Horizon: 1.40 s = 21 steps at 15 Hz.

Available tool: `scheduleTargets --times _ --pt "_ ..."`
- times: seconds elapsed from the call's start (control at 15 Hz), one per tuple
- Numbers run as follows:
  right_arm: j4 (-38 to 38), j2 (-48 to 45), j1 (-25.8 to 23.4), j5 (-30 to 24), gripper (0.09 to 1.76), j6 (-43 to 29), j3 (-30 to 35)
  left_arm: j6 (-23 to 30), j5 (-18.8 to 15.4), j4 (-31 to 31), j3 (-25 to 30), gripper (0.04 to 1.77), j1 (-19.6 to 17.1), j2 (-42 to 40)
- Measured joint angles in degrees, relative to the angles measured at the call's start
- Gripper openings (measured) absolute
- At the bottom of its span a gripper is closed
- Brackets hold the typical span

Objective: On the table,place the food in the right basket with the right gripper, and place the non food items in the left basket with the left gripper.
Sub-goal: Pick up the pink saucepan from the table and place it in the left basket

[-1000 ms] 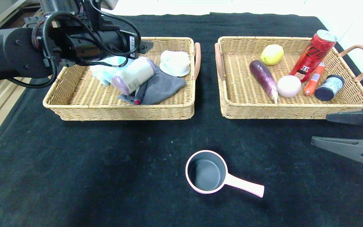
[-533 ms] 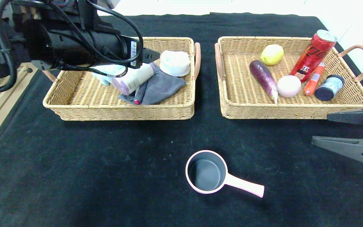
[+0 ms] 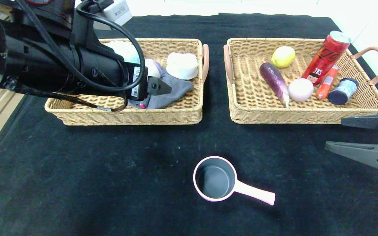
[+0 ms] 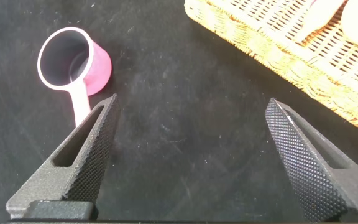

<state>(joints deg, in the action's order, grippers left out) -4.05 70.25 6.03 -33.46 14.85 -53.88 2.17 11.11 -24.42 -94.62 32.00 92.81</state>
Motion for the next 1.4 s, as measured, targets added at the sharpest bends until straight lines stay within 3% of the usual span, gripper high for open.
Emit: scheduleTargets --times 0.53,1.4 --pt "-0.05 0.13 0.0 0.0 1.71 -0.02 0.02 11.34 1.71 -12.4 -0.11 1.71 7.36 0.35" --pt "-0.02 0.15 0.0 0.0 1.71 0.0 0.02 14.36 1.54 -14.38 3.34 1.72 13.78 7.06"
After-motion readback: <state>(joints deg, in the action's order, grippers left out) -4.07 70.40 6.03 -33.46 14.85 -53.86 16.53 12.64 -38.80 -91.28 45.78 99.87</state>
